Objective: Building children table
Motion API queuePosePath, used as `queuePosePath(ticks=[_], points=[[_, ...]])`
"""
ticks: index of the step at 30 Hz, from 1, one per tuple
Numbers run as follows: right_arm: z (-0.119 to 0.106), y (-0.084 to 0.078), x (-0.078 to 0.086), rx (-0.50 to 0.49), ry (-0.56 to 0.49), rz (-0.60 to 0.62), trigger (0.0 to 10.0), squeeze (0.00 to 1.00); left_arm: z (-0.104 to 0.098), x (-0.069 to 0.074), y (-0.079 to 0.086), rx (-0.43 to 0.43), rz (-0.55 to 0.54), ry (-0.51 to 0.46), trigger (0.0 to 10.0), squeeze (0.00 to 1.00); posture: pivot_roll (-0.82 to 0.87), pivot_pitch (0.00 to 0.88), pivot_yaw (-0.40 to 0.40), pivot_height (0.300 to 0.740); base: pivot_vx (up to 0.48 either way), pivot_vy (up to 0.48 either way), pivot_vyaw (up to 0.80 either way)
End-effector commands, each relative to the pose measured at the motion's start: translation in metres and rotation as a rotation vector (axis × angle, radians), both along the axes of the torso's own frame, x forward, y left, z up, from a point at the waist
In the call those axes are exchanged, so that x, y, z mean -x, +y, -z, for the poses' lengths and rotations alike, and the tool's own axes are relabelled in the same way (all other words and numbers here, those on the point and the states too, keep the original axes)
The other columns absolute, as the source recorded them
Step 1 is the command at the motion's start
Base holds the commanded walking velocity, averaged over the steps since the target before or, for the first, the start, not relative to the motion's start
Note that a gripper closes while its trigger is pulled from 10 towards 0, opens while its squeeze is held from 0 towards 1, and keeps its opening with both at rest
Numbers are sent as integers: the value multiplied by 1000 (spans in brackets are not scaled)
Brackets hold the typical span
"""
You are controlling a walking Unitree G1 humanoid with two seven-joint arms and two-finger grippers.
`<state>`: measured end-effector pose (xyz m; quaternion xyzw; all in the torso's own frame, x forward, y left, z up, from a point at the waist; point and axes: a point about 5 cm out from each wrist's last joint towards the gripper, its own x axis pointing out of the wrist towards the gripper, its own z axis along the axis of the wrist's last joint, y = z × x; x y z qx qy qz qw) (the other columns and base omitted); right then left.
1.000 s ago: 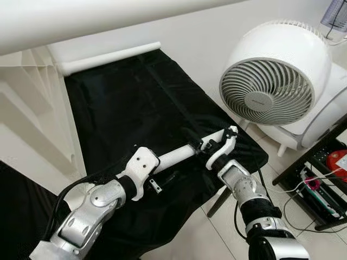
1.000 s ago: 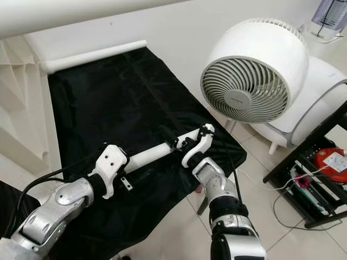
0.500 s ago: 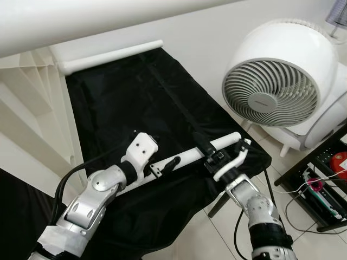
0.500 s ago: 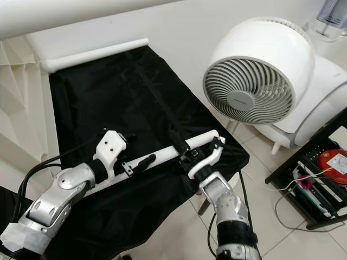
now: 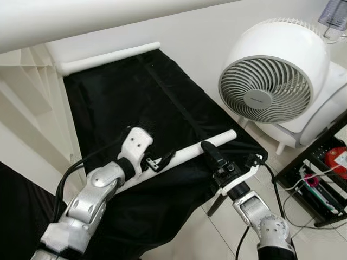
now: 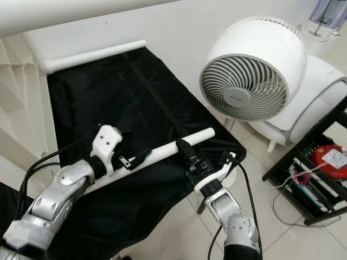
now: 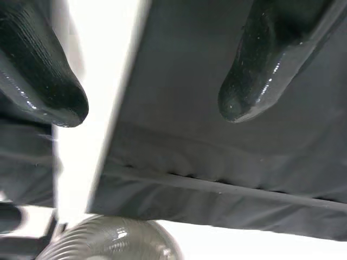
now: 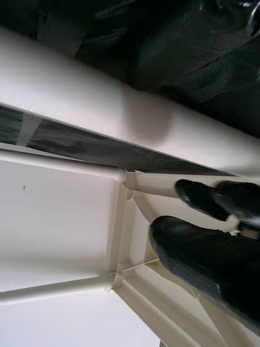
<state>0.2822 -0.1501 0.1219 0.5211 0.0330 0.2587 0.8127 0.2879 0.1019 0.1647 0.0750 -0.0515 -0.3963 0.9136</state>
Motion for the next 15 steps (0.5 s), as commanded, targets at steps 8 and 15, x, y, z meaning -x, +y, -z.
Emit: queuePosePath(ticks=[8, 15], points=[[15, -7, 6, -7, 120, 29, 10000, 0, 11, 24, -14, -69, 228, 3, 10000, 0, -54, 171, 22, 740, 0, 0, 0], [8, -9, 7, -28, 110, 40, 10000, 0, 20, 7, -10, -208, 89, -34, 10000, 0, -60, 178, 28, 740, 0, 0, 0]])
